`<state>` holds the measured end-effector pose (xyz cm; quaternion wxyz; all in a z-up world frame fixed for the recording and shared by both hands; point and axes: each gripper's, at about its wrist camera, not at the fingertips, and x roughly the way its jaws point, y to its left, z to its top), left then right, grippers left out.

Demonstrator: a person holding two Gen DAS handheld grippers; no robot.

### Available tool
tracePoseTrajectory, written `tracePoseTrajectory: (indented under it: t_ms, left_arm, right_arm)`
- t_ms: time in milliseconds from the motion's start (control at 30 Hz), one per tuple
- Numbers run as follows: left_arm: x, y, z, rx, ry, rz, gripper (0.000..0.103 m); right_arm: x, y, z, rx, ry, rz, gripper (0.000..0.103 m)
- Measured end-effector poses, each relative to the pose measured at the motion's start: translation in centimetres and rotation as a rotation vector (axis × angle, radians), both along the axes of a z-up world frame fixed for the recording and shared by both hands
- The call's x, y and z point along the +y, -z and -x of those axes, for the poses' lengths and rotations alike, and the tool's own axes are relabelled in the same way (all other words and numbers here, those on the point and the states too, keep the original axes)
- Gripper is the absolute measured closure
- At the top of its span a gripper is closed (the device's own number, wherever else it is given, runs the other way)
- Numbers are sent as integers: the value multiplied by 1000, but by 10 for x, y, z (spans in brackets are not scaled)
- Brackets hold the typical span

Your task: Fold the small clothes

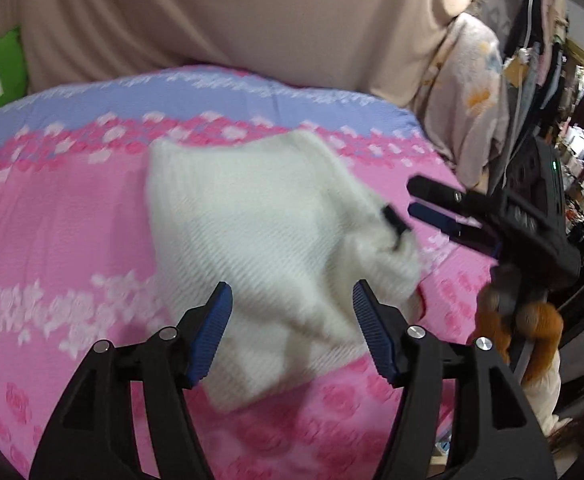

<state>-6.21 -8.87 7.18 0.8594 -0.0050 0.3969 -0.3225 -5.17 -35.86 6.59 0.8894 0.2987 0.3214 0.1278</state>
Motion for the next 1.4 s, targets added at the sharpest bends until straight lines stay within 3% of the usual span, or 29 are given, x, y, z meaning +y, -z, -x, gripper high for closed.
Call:
tracePoseTrajectory:
  t_ms: [133,167,200,233,333,400,500,533,600,733,800,867,967,1033,1067,1167,1233,1267,1333,1400]
  left_arm:
    - [7,22,-4,66,-28,-24,42]
    - [7,28,-6,81,-35,-30,42]
    - [7,33,-10,96,-42,-38,42]
    - [8,36,-12,106,-45,-46,43]
    - [7,44,-15,109,-59,-76,43]
    - [8,47,-15,113,-57,-83,43]
    - [4,53,-14,90,-52,-120,43]
    - [2,55,-14,83,-50,-128,43]
    - [0,55,-13,70,-52,-145,43]
    - [8,42,-4,74,-33,-95,43]
    - [9,35,2,63,-13,-91,43]
    - [9,34,5,63,-11,-98,43]
    - [6,44,1,100,-4,-89,43]
    - [1,49,-1,94,0,-114,45]
    - [0,50,0,81,-2,-140,53]
    - [3,50,1,70,14,-197,66]
    - [12,52,1,91,21,-192,67]
    - [16,54,1,101,20,-193,67]
    - [20,60,1,115,14,-206,67]
    - [23,64,0,133,12,-191,66]
  right_arm:
    - [23,20,-32,73,-78,7,25]
    - [28,25,-39,88,-93,20,32]
    - [32,27,-45,97,-106,38,58]
    - [32,24,-45,93,-123,38,73]
    - [11,7,-31,-27,-163,-137,77]
    - [-4,9,-24,-37,-137,-168,77]
    - [-9,51,-33,133,-62,-23,78]
    - [-11,58,-31,118,-64,-49,79]
    - [-15,51,-20,96,-59,-84,73]
    - [-7,3,25,-13,-25,56,62]
    - [4,-12,47,-46,-85,86,46]
    - [17,-13,57,-39,-142,98,37]
    - [40,6,58,6,-198,110,37]
    - [48,21,51,42,-184,170,53]
    - [49,24,48,57,-178,192,85]
    - [23,7,64,-43,-170,19,89]
    - [2,-8,79,-92,-128,-24,91]
    - [-4,-7,82,-79,-106,-1,103]
    - [-12,18,76,66,-6,141,103]
    - [-22,63,66,262,45,191,103]
